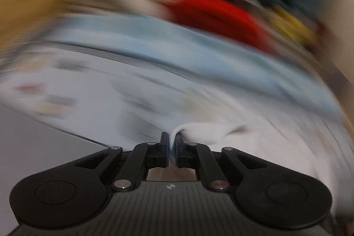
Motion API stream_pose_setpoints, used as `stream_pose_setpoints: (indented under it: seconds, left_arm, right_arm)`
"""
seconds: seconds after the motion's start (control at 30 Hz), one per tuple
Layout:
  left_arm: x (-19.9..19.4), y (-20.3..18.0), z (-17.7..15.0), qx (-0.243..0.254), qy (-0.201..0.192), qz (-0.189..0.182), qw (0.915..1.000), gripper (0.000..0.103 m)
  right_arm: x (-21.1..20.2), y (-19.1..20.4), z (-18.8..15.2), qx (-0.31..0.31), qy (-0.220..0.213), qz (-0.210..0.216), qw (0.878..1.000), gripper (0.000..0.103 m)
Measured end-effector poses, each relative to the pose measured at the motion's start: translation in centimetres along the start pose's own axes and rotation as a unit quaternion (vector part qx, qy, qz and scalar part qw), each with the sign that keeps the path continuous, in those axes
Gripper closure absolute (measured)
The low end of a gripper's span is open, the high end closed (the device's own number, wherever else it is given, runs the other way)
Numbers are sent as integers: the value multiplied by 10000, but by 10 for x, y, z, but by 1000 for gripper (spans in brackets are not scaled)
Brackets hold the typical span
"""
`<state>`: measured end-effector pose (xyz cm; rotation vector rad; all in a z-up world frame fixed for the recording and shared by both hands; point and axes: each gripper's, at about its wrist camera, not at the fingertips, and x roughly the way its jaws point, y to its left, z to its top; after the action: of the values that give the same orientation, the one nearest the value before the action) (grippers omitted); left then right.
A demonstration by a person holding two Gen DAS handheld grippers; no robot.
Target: Fold small clothes
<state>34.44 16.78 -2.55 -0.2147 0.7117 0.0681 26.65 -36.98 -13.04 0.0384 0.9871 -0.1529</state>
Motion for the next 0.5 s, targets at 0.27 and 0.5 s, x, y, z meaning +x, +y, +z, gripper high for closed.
stream_pose_setpoints:
  seconds: [0.27,0.5]
  left_arm:
    - [25,112,-54,-1113,810,758,9876,50]
    - [24,20,-143,287,1785,-515,9822,18]
  right_arm:
    - [-8,-5,-4,108,-120,120,9998,39]
    - [-51,-15,-40,846,-186,725,9936,36]
